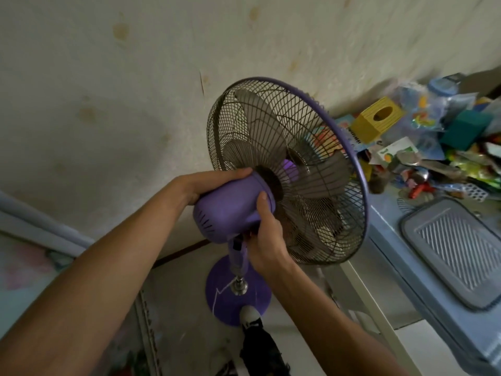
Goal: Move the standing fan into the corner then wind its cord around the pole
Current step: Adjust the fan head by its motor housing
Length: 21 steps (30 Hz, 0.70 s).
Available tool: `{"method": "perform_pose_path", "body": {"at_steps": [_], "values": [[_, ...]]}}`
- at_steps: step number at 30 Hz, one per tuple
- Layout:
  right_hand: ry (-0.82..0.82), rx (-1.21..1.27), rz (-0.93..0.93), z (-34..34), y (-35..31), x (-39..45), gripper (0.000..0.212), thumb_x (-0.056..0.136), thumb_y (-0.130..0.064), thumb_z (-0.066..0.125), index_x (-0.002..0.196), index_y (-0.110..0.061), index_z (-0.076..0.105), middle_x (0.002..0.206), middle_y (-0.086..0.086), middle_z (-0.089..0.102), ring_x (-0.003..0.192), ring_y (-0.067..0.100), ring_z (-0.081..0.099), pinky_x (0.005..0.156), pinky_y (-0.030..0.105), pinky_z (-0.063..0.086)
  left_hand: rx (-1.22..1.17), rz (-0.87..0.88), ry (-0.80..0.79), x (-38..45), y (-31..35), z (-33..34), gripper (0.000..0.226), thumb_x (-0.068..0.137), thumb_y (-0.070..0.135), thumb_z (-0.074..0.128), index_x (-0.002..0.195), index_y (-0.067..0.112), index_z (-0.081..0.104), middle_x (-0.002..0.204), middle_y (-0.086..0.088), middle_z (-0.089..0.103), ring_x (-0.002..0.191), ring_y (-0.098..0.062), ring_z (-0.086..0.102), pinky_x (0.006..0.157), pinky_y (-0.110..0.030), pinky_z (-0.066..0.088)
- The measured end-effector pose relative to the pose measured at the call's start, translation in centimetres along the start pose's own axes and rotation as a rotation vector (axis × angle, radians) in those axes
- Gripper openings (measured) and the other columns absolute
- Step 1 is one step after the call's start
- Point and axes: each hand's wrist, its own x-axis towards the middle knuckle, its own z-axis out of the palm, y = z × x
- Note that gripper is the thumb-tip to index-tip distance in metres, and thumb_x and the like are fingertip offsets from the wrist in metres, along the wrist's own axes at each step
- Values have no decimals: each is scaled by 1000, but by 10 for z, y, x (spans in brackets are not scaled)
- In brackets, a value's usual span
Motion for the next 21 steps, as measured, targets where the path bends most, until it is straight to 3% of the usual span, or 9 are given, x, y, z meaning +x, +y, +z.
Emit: {"method": "perform_pose_path", "body": {"at_steps": [3, 7, 10, 13, 16, 21], "values": [[-10, -8, -16, -1, 1, 5, 71, 94, -45, 69, 150, -13, 40, 131, 11, 67, 106, 25, 72, 62, 34, 62, -52, -10, -22, -1, -4, 0, 62, 63, 72, 77, 96, 21, 82, 110, -13, 77, 99, -27, 75, 75, -33, 62], [43, -14, -20, -10, 7, 14, 79, 92, -44, 71, 155, -11, 35, 140, 14, 62, 116, 31, 68, 76, 42, 61, 28, -27, 66, 2, -18, 5, 69, 72, 75, 68, 112, 18, 75, 116, -9, 75, 108, -30, 71, 98, -42, 55], [74, 5, 22, -10, 18, 13, 85, 92, -43, 71, 160, -14, 27, 152, 18, 50, 126, 38, 61, 81, 47, 61, 99, -38, 205, 6, -30, 12, 66, 70, 75, 68, 106, 20, 74, 108, -7, 76, 95, -26, 73, 82, -35, 58], [73, 86, -18, -6, 24, 20, 92, 94, -39, 70, 163, -14, 14, 157, 20, 43, 127, 40, 60, 99, 59, 54, -15, 83, 259, 12, -37, 16, 52, 72, 62, 77, 99, 18, 77, 101, -6, 80, 85, -19, 77, 74, -31, 61], [32, 93, 7, -10, 19, 27, 93, 95, -36, 70, 163, -14, 11, 157, 21, 43, 129, 41, 58, 106, 61, 48, 11, 100, 288, 14, -40, 15, 52, 67, 66, 77, 95, 21, 78, 91, 0, 81, 81, -17, 78, 64, -26, 60], [13, -21, 21, -19, 11, 25, 85, 94, -36, 72, 158, -7, 24, 146, 23, 53, 124, 39, 62, 104, 57, 51, -43, 66, 171, 9, -42, 8, 57, 73, 65, 73, 103, 16, 77, 102, -7, 79, 92, -23, 76, 68, -27, 60]]}}
